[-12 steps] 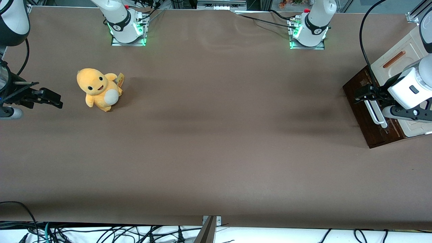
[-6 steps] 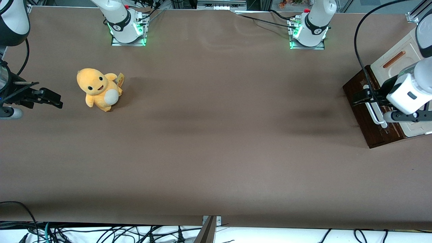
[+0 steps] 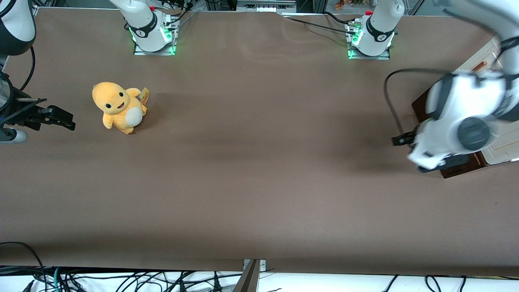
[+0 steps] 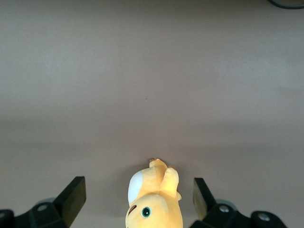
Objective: Open lower drawer with left arm only
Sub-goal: 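Move the open left gripper down to the lower drawer's white handle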
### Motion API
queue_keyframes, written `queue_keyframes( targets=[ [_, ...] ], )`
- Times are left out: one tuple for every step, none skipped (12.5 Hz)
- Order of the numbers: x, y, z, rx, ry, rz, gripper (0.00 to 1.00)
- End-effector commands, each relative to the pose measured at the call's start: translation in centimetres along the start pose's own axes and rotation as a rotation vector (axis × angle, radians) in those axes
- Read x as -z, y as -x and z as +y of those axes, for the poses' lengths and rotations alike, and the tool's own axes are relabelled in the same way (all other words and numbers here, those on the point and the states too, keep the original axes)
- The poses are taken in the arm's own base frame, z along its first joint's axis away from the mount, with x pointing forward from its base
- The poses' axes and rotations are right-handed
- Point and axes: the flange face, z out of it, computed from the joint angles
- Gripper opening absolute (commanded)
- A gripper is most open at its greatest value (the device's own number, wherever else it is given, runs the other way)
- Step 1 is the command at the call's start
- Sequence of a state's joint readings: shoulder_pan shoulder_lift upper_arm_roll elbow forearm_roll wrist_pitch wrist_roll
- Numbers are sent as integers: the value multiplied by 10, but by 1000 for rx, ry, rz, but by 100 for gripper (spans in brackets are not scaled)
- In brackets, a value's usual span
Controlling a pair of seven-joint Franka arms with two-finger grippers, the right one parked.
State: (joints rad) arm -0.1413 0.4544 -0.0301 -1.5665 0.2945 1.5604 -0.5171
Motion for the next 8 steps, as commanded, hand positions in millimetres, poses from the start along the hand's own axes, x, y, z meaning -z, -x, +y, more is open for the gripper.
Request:
queue_keyframes(
  targets=[
    [-56,1,29,0,-273,43,100],
    [-79,-1,31,-17,-367,54,100],
    [-98,-2,31,-40,-450,60,100],
    [-116,-4,27,-60,-548,57,100],
    [-132,-6,24,-76,-631,48,100],
    [-143,-9,20,-82,-682,36,100],
    [-150,-11,16,-84,-731,28,100],
    [-159,-15,12,-87,-760,19,100]
  ],
)
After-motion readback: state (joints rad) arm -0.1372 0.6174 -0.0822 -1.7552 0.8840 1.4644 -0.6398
